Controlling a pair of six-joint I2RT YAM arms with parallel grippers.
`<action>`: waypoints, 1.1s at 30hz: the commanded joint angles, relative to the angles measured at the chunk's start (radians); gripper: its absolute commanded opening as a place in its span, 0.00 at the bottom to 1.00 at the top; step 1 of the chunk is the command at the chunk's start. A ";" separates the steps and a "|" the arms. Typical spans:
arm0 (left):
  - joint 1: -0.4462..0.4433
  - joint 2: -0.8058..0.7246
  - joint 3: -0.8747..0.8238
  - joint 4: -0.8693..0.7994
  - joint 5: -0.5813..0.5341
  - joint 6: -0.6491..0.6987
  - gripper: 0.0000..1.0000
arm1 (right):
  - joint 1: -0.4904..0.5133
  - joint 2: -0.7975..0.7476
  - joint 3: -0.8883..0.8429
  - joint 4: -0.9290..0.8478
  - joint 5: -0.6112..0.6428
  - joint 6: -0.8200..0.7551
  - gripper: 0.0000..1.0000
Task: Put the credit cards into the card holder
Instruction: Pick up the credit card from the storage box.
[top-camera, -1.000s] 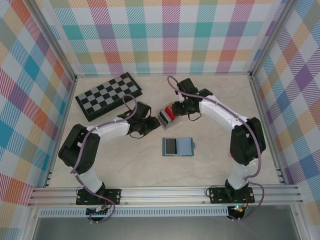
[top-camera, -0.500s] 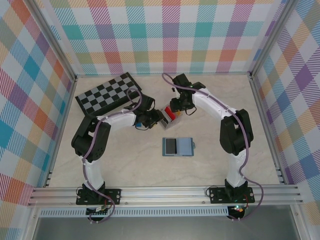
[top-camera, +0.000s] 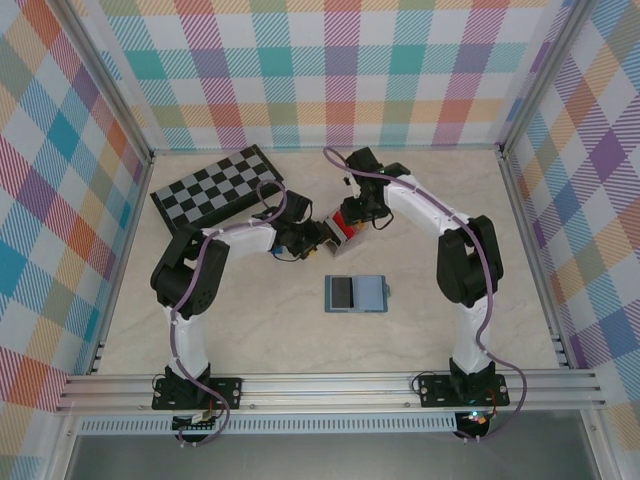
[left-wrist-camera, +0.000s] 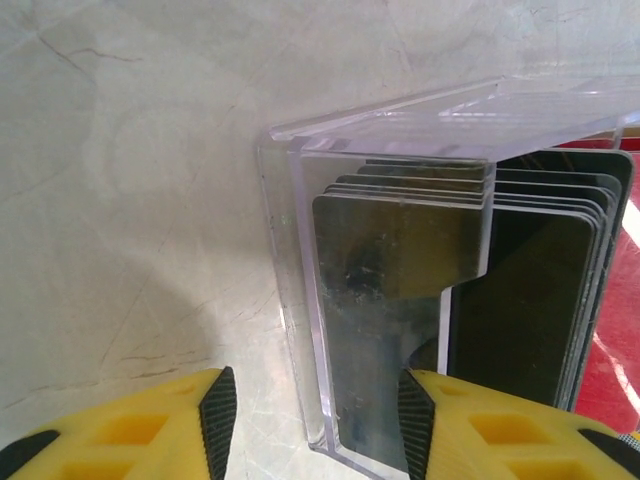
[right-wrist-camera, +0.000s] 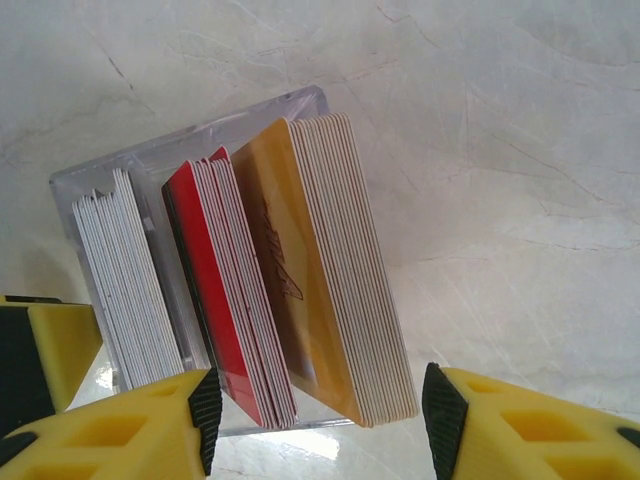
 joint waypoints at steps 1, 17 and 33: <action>0.014 -0.039 -0.033 0.070 0.022 -0.019 0.51 | -0.007 0.014 0.035 -0.027 0.029 -0.036 0.59; 0.012 0.018 -0.002 0.088 0.045 -0.045 0.53 | -0.031 0.011 0.015 -0.011 -0.014 -0.004 0.59; 0.014 0.057 0.084 -0.214 -0.047 0.200 0.33 | -0.033 0.044 0.068 -0.078 -0.051 -0.108 0.61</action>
